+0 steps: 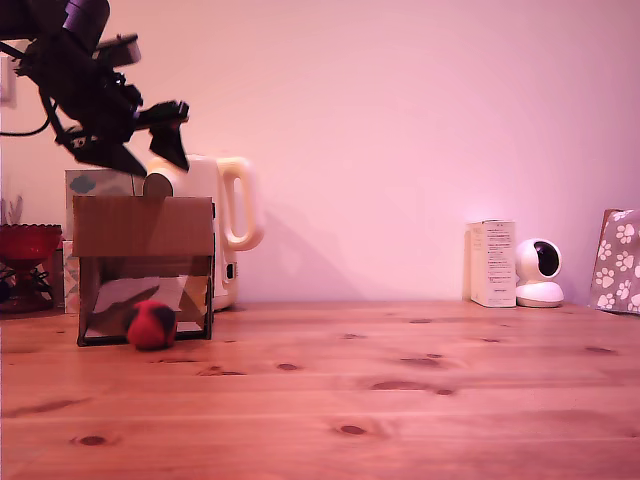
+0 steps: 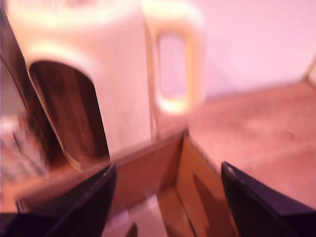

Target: Drop the footbag into the cardboard dice tower

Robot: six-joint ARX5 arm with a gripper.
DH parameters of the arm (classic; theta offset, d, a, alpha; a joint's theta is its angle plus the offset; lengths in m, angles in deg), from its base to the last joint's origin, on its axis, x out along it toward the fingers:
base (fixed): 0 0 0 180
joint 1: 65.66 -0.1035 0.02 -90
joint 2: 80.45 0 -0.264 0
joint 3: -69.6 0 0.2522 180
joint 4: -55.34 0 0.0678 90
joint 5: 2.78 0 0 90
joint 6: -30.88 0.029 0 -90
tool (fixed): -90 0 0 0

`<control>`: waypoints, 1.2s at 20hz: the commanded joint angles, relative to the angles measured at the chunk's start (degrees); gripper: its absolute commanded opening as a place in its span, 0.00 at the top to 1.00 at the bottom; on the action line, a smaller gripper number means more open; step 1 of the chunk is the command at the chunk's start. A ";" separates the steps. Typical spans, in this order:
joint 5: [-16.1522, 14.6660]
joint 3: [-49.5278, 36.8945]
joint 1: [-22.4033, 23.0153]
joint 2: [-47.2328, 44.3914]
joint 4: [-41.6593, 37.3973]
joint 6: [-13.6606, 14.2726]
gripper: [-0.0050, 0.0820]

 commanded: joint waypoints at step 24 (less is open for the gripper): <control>-8.85 -38.21 3.26 29.86 -9.90 -3.54 0.97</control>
